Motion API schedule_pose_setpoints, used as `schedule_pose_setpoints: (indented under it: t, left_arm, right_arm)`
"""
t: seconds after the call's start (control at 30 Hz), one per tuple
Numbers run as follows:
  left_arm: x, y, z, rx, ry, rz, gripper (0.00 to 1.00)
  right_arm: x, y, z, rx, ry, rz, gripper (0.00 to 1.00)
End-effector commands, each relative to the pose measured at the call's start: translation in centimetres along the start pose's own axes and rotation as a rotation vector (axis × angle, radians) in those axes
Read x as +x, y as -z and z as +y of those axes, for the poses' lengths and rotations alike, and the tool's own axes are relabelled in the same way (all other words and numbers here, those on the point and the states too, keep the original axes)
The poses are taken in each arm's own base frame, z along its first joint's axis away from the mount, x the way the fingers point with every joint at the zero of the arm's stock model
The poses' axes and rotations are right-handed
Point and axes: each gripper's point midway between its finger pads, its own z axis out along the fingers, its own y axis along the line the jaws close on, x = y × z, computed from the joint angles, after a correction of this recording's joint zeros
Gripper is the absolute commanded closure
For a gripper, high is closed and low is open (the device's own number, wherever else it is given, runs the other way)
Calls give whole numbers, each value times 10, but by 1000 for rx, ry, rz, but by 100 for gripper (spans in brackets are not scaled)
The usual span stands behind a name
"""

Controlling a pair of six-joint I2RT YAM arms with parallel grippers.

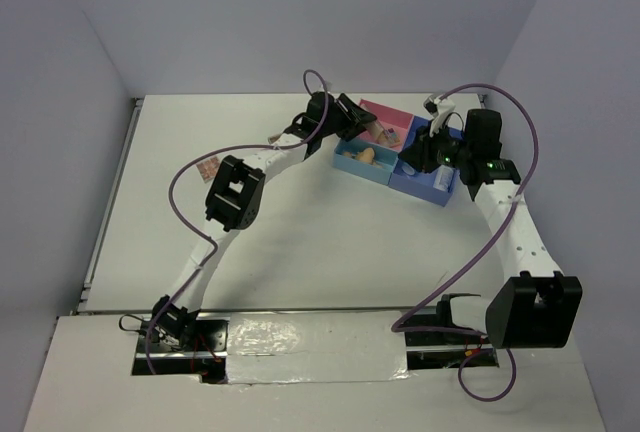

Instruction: Organize the makeup

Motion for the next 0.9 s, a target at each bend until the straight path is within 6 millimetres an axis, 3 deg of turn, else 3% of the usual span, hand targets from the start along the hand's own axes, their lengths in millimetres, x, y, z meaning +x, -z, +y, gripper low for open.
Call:
schedule_pose_setpoints:
  t: [0.0, 0.13, 0.23, 0.33, 0.37, 0.63, 0.77, 0.8, 0.83, 0.87]
  left_arm:
    - [3, -5, -4, -2, 24, -4, 41]
    - [5, -3, -9, 11, 34, 6, 39]
    - [5, -1, -16, 29, 37, 14, 29]
    - [3, 1, -24, 45, 33, 13, 4]
    - [2, 2, -28, 54, 31, 14, 1]
    - [-7, 13, -58, 121, 15, 11, 1]
    - [-20, 32, -89, 161, -60, 1, 5]
    - [-23, 38, -94, 166, -120, -4, 7]
    - [-30, 53, -115, 189, -169, -20, 16]
    - [-37, 59, -103, 143, -244, -27, 21]
  right_arm:
    - [-10, 6, 3, -3, 24, -51, 74]
    - [-10, 5, 4, -9, 24, -53, 73]
    - [-10, 5, 5, -15, 23, -53, 72]
    - [-9, 5, 5, -20, 21, -52, 72]
    - [-9, 5, 6, -21, 21, -52, 72]
    - [-9, 5, 7, -32, 22, -51, 70]
    - [-7, 3, 9, -54, 26, -42, 66]
    - [-5, 2, 9, -64, 28, -30, 62]
    - [-4, 1, 10, -77, 27, -21, 58]
    - [-4, 2, 16, -105, 25, -9, 44]
